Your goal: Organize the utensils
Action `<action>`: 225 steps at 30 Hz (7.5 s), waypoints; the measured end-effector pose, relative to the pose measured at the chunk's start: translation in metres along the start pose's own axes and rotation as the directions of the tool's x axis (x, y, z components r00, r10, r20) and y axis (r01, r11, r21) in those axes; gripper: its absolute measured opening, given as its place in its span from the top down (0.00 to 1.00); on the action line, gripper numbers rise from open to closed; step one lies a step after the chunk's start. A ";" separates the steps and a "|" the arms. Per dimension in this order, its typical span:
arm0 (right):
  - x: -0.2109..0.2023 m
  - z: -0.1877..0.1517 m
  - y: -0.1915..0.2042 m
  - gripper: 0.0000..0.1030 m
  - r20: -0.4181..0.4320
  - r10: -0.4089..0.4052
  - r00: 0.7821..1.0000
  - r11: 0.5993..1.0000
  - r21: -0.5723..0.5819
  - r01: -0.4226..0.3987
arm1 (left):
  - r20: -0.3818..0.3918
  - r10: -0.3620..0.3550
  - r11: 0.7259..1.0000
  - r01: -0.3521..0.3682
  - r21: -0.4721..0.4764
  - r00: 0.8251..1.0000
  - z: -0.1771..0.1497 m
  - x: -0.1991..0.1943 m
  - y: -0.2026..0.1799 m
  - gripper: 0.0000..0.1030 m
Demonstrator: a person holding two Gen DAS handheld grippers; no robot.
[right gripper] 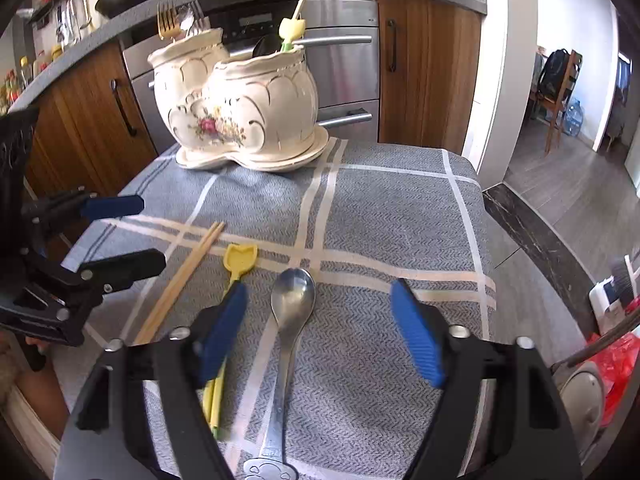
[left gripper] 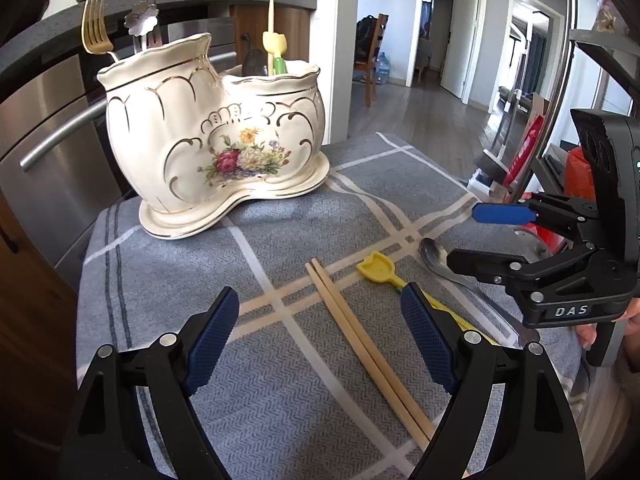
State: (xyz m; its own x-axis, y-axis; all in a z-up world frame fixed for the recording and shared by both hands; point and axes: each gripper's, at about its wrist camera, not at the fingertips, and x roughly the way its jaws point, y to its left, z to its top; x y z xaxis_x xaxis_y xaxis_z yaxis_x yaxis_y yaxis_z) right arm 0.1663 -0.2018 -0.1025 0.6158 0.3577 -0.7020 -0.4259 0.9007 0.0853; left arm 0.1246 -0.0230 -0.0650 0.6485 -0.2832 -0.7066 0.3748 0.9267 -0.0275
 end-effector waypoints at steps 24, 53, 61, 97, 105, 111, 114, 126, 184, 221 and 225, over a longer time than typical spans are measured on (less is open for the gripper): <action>0.027 0.008 0.006 0.75 -0.077 0.078 0.994 0.996 -0.028 -0.080 | -0.013 -0.018 1.000 0.018 0.015 1.000 -0.001 0.004 -0.004 0.19; -0.047 0.020 -0.028 0.98 0.298 0.021 0.954 0.989 0.132 -0.062 | -0.046 -0.141 0.990 0.141 -0.006 0.989 0.002 0.010 -0.030 0.45; -0.059 0.020 -0.031 0.98 0.342 0.022 0.940 0.991 0.117 -0.066 | -0.081 -0.029 1.000 0.029 -0.009 0.996 0.001 0.026 -0.027 0.57; -0.052 0.021 -0.020 0.98 0.320 0.050 0.946 0.992 0.093 -0.084 | -0.154 0.082 0.996 -0.076 0.044 0.985 -0.002 0.040 -0.003 0.82; -0.053 0.023 -0.020 0.98 0.330 0.066 0.942 0.989 0.106 -0.107 | -0.138 0.090 0.994 -0.081 0.073 0.986 0.005 0.042 -0.013 0.93; -0.058 0.021 -0.019 0.98 0.354 0.071 0.932 0.986 0.115 -0.119 | -0.032 0.067 0.998 -0.067 0.014 0.997 0.011 0.021 0.000 0.95; -0.059 0.021 -0.017 0.98 0.359 0.069 0.931 0.986 0.117 -0.118 | 0.033 0.045 0.999 -0.044 -0.028 0.998 0.015 0.006 0.007 0.95; -0.059 0.055 -0.005 0.97 0.400 0.063 0.914 0.978 0.159 -0.137 | 0.263 -0.028 0.996 0.049 -0.076 0.964 0.057 -0.073 0.031 0.95; 0.017 0.167 0.030 0.98 0.545 -0.071 0.836 0.997 0.012 0.077 | 0.604 0.195 0.979 -0.188 -0.075 0.773 0.153 -0.072 0.096 0.95; -0.001 0.136 0.019 0.66 0.427 0.011 0.904 0.996 0.074 -0.047 | 0.431 0.166 0.983 -0.113 -0.145 0.887 0.100 -0.071 0.097 0.77; -0.024 0.129 0.017 0.57 0.406 0.019 0.914 0.994 0.094 -0.063 | 0.398 0.164 0.983 -0.117 -0.140 0.903 0.091 -0.085 0.086 0.60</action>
State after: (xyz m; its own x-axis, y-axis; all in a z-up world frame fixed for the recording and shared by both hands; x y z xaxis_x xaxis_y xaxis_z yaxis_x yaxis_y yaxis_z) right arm 0.2302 -0.1634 0.0072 0.8237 0.4441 -0.3526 -0.3992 0.8958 0.1956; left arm 0.1618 0.0581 0.0575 0.9104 -0.2021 -0.3610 0.2000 0.9788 -0.0436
